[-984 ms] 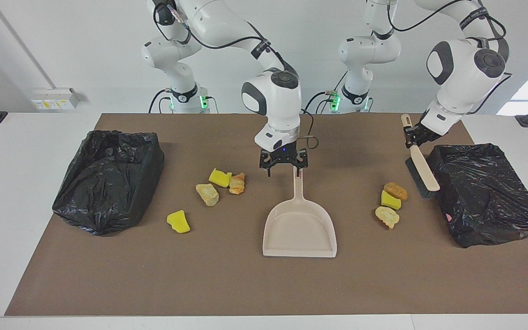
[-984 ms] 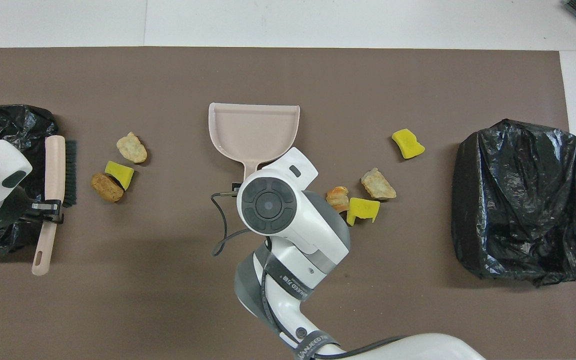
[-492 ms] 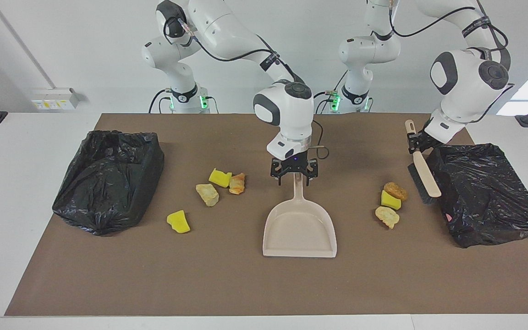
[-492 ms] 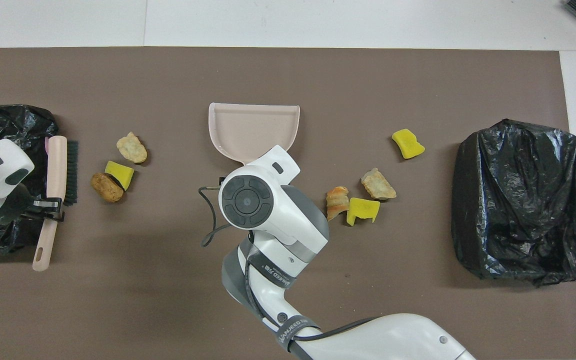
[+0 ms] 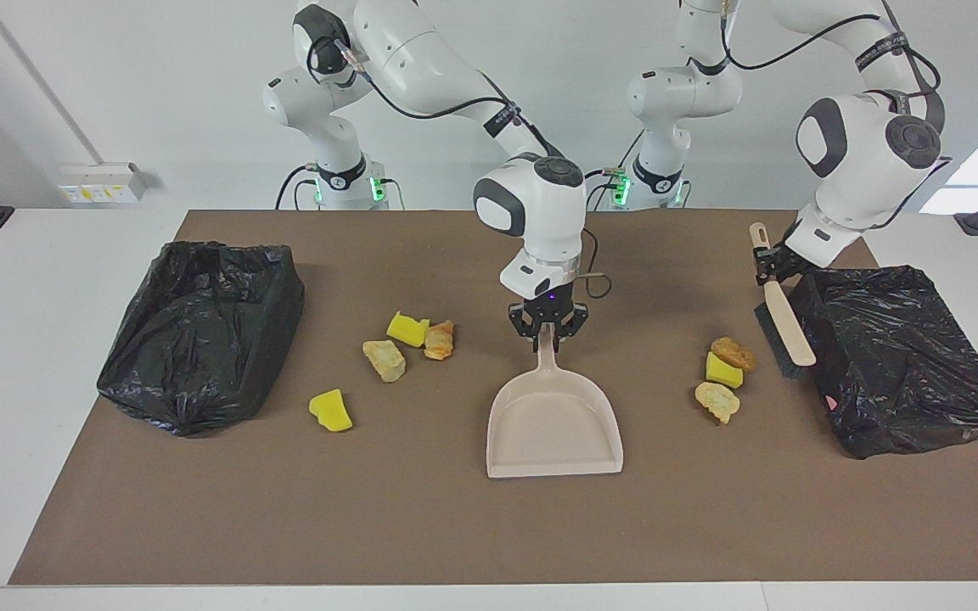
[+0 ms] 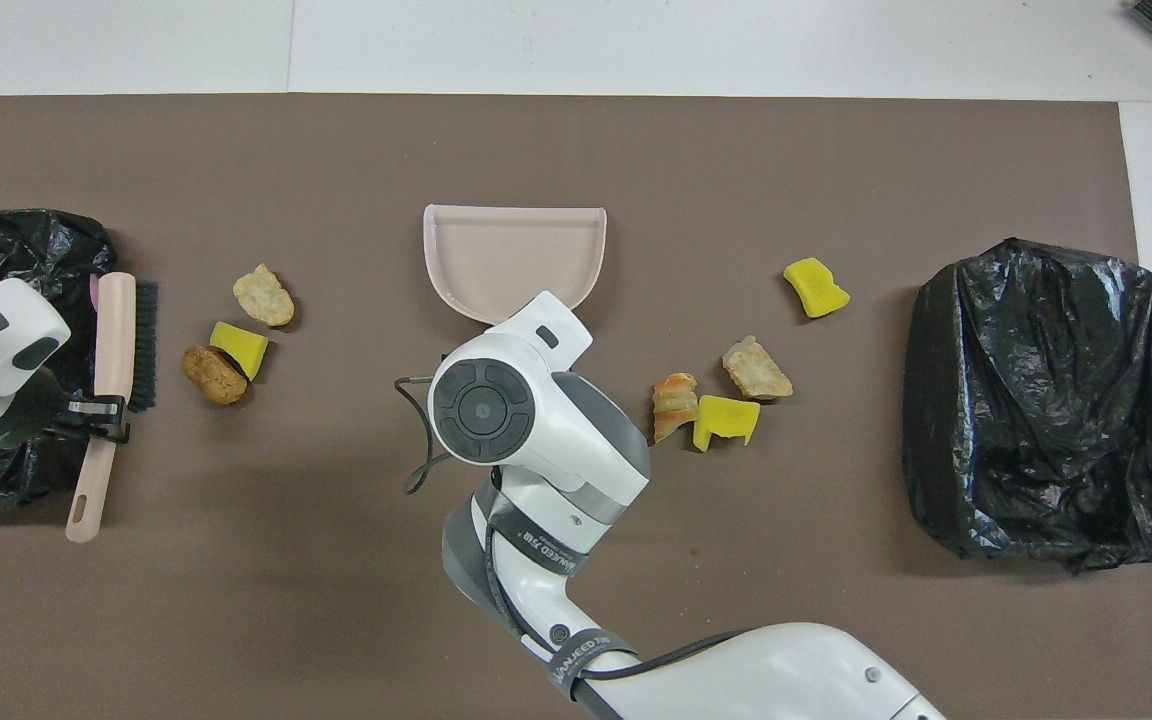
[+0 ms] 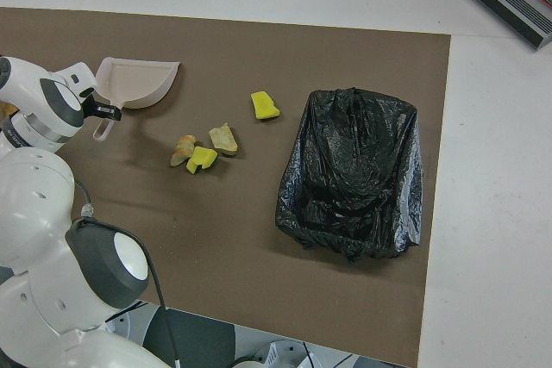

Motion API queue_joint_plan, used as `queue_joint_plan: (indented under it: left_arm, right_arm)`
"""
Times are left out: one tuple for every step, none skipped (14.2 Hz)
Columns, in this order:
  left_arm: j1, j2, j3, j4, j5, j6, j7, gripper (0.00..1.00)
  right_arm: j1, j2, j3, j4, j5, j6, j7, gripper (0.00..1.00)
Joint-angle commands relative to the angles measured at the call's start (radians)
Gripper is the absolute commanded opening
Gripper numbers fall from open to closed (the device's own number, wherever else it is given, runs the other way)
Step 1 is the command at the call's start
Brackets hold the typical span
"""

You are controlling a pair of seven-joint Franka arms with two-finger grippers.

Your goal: Sweep and dump trash in bin

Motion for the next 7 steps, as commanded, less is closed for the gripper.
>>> queue_joint_plan:
  left_arm:
    - [0.015, -0.007, -0.01, -0.007, 0.014, 0.018, 0.009, 0.0]
    - [0.015, -0.007, -0.01, -0.007, 0.014, 0.02, 0.008, 0.0]
    - [0.018, -0.007, -0.01, -0.007, 0.014, 0.023, 0.003, 0.0]
    - [0.023, -0.002, -0.01, -0.007, 0.014, 0.024, -0.007, 0.0]
    - [0.024, 0.01, -0.01, -0.007, 0.012, 0.031, -0.036, 0.0]
    - [0.018, 0.034, -0.01, -0.007, 0.014, 0.038, -0.088, 0.0]
    - [0.01, 0.044, -0.01, -0.007, 0.014, 0.055, -0.143, 0.0]
  right_arm:
    - [-0.023, -0.045, 0.005, -0.007, -0.004, -0.049, -0.057, 0.0]
    - [-0.023, -0.058, 0.005, -0.007, -0.001, -0.075, -0.086, 0.0]
    - [-0.026, -0.077, 0.006, -0.008, 0.0, -0.095, -0.118, 0.0]
    - [-0.032, -0.092, 0.006, -0.014, 0.0, -0.112, -0.157, 0.0]
    - [-0.041, -0.115, 0.008, -0.03, 0.008, -0.129, -0.201, 0.0]
    - [-0.049, -0.138, 0.009, -0.053, 0.057, -0.129, -0.253, 0.0]
    - [-0.053, -0.163, 0.008, -0.063, 0.116, -0.138, -0.351, 0.0]
